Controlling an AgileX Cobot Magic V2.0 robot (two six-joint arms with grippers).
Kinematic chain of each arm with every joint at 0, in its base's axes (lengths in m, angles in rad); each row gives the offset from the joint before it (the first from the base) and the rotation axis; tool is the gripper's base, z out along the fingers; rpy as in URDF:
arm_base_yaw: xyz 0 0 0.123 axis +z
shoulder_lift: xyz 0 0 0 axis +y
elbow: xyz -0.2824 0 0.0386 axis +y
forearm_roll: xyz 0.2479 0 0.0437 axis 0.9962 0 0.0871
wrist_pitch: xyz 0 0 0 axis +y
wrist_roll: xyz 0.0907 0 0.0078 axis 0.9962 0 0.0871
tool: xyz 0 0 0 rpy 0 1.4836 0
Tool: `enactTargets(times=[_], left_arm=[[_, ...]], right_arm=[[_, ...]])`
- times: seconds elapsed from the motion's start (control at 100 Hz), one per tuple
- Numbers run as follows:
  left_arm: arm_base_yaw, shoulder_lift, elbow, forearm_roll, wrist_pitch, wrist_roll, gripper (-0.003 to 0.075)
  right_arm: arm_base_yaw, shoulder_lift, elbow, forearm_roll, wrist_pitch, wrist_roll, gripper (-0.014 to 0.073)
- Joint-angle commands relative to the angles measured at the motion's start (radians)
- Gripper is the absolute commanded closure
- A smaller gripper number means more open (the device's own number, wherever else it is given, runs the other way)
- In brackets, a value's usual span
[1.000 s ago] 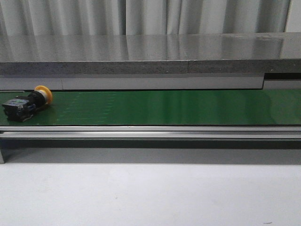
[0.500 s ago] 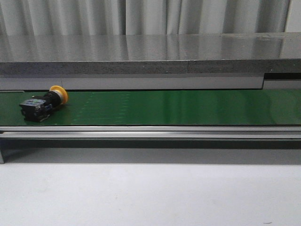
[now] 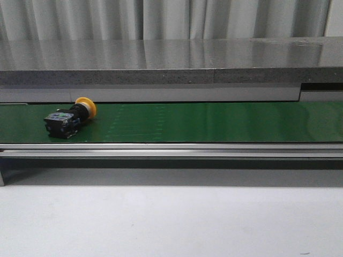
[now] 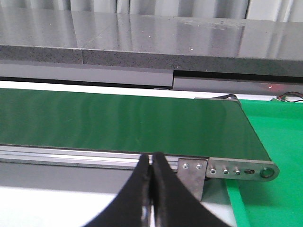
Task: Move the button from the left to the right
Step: 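Open the left gripper and withdraw while the belt carries the button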
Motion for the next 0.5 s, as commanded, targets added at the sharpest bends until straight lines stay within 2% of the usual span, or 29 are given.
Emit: enactTargets(times=[0.0, 0.29, 0.49], left_arm=[[-0.009, 0.007, -0.025, -0.011, -0.085, -0.001, 0.0715], [-0.009, 0.007, -0.025, -0.011, -0.085, -0.001, 0.0715], [-0.009, 0.007, -0.025, -0.011, -0.085, -0.001, 0.0715]], right_arm=[[0.002, -0.016, 0.001, -0.008, -0.080, -0.003, 0.0662], [0.002, -0.016, 0.001, -0.008, -0.095, -0.003, 0.0662], [0.002, -0.016, -0.003, -0.008, -0.207, -0.003, 0.0662]])
